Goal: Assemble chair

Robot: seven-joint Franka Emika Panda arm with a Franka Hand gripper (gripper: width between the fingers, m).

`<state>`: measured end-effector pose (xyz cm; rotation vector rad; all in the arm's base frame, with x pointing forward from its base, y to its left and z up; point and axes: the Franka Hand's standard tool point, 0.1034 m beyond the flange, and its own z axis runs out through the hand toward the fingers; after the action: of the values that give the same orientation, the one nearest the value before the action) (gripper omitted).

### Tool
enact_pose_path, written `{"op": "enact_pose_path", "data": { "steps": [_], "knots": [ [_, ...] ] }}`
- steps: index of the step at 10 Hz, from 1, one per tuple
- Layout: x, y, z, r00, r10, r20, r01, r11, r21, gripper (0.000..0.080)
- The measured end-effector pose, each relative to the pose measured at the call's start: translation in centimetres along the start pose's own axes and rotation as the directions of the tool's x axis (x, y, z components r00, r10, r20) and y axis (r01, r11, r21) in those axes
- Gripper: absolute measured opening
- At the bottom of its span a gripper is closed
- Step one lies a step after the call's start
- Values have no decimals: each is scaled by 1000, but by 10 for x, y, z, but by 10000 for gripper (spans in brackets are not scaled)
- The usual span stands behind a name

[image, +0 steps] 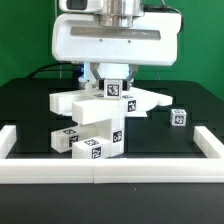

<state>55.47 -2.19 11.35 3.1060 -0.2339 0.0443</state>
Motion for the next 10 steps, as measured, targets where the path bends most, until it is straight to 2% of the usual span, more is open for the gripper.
{"op": "enact_pose_path", "data": {
  "steps": [5, 9, 10],
  "knots": [
    [0, -1, 0, 954, 299, 0, -299, 954, 1, 287],
    [0, -2, 0, 853, 521, 3, -521, 853, 4, 287],
    [0, -3, 0, 805, 593, 6, -593, 805, 8, 287]
  ]
}}
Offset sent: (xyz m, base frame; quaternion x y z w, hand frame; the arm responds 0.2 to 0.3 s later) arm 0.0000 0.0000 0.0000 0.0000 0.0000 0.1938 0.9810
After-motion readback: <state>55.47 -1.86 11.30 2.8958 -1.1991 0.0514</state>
